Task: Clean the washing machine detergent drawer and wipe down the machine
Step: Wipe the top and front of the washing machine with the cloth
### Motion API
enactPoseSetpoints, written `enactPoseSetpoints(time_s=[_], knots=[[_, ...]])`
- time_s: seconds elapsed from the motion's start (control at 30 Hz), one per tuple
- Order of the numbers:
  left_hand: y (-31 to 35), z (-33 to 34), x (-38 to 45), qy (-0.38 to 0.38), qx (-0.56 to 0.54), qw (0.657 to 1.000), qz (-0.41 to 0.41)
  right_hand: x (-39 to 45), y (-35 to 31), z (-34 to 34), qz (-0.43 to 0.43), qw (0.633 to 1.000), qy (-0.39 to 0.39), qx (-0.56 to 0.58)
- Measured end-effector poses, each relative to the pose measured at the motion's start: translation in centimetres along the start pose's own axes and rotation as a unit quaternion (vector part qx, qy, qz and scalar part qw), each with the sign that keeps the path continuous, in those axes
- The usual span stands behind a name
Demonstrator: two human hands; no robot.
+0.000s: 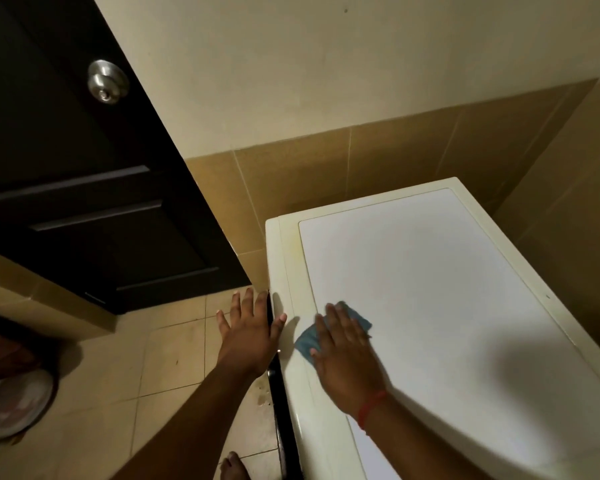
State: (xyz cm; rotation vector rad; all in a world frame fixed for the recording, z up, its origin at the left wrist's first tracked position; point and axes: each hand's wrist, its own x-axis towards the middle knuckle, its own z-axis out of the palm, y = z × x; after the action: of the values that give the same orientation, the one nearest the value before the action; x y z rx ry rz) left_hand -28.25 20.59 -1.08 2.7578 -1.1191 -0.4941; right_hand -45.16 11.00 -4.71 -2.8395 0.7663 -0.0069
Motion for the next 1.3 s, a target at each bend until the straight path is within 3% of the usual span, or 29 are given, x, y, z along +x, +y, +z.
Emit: enactPoseSetpoints(time_s=[0.1,0.23,0.27,0.37,0.43,0.57,0.63,0.73,0.77,0.87,0.9,1.03,1.07,1.17,1.2,1.23,1.3], knots=[[-0.8,-0.1,0.5,0.001,-0.006,1.000,0.019,4.5,-0.7,0.2,-0.080,0.996,-0.002,-0.044],[-2.8,-0.4,1.2,0.001,-0.002,1.000,0.025,7.2,-1.2,-0.5,0.089,0.995,0.025,-0.029],[-3.1,-0.5,1.4,0.002,-0.007,1.000,0.021,6.8,-2.5,-0.3,0.083,0.996,0.025,-0.018],[-3.9,-0.7,2.1,0.000,-0.015,1.000,0.019,5.8,-4.9,0.1,-0.059,0.998,-0.016,-0.026],[-4.3,-0.6,2.3,-0.005,-0.007,1.000,0.027,7.7,-3.4,-0.3,-0.078,0.996,-0.001,-0.038],[-5.1,-0.7,2.2,-0.004,0.018,0.999,0.036,9.6,-1.0,-0.3,0.125,0.991,0.033,-0.026],[-5.2,-0.9,2.2,-0.007,0.025,0.999,0.038,8.0,-2.3,0.3,0.085,0.996,0.028,-0.013],[-5.0,-1.1,2.3,-0.007,0.027,0.999,0.043,5.6,-0.2,-0.6,-0.061,0.996,0.012,-0.064],[-4.9,-1.2,2.3,-0.008,0.028,0.999,0.045,5.8,1.5,-1.0,-0.048,0.995,0.016,-0.084],[-4.6,-0.9,1.7,-0.015,0.034,0.998,0.047,5.9,5.1,-1.7,0.140,0.985,0.043,-0.089],[-4.3,-0.7,1.5,-0.017,0.033,0.998,0.045,5.6,4.7,-1.3,0.153,0.985,0.042,-0.074],[-1.8,-0.3,1.3,-0.022,0.029,0.998,0.056,3.0,4.4,-0.9,-0.052,0.994,-0.002,-0.094],[-1.0,-0.2,1.2,-0.024,0.027,0.997,0.066,3.0,6.1,-1.3,-0.043,0.994,0.003,-0.099],[1.0,0.1,0.8,-0.028,0.020,0.996,0.077,2.8,9.5,-1.8,0.159,0.983,0.053,-0.074],[1.5,0.3,0.6,-0.030,0.016,0.997,0.072,2.6,8.9,-1.6,0.181,0.980,0.053,-0.059],[2.2,0.5,0.5,-0.031,0.014,0.997,0.067,2.4,8.0,-1.4,0.156,0.986,0.046,-0.045],[3.6,0.9,0.2,-0.033,0.014,0.997,0.065,1.0,7.4,-1.0,0.009,0.997,0.018,-0.070]])
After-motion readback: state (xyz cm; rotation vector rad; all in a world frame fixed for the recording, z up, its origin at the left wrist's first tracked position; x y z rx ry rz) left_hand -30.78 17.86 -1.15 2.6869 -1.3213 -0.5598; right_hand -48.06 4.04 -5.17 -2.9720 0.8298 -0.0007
